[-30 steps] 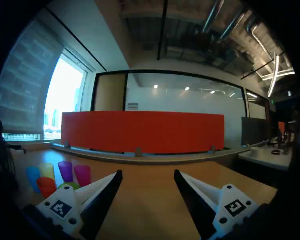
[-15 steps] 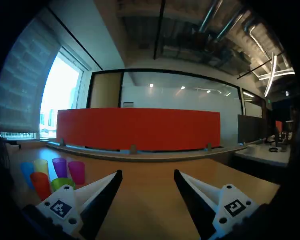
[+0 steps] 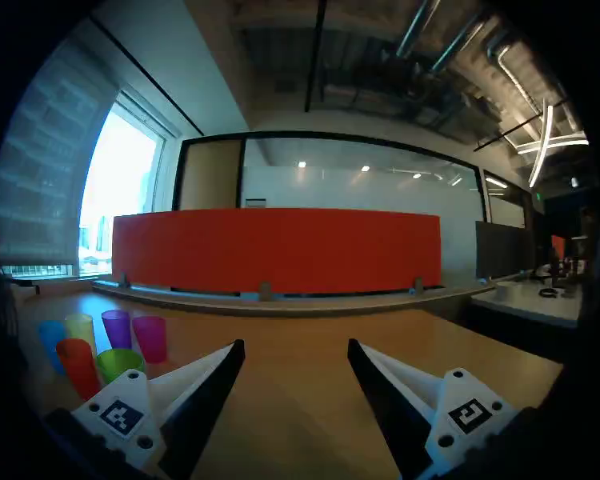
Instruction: Pour water
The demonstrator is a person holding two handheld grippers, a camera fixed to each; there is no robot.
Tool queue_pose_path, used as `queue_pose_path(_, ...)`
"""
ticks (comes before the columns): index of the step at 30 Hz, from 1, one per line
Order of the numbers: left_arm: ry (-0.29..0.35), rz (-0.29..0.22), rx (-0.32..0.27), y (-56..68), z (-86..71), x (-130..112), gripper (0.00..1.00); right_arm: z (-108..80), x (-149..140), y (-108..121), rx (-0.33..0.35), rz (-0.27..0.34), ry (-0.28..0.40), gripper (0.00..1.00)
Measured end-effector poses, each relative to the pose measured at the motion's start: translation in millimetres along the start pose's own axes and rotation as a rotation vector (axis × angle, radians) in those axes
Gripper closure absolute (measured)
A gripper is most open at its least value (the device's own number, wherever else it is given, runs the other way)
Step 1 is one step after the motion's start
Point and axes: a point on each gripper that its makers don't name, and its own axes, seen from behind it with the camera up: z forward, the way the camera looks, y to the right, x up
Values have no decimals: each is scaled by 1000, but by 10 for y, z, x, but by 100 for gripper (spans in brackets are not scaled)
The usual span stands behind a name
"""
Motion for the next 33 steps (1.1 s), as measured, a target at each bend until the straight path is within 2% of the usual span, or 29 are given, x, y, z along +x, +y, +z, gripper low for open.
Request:
queue_pose_path(15, 0, 0, 0, 0, 1, 1, 1, 13, -78, -4, -2, 7, -38, 0)
queue_pose_path(33, 0, 0, 0, 2, 1, -2, 1, 15, -82, -1, -6, 7, -41, 0)
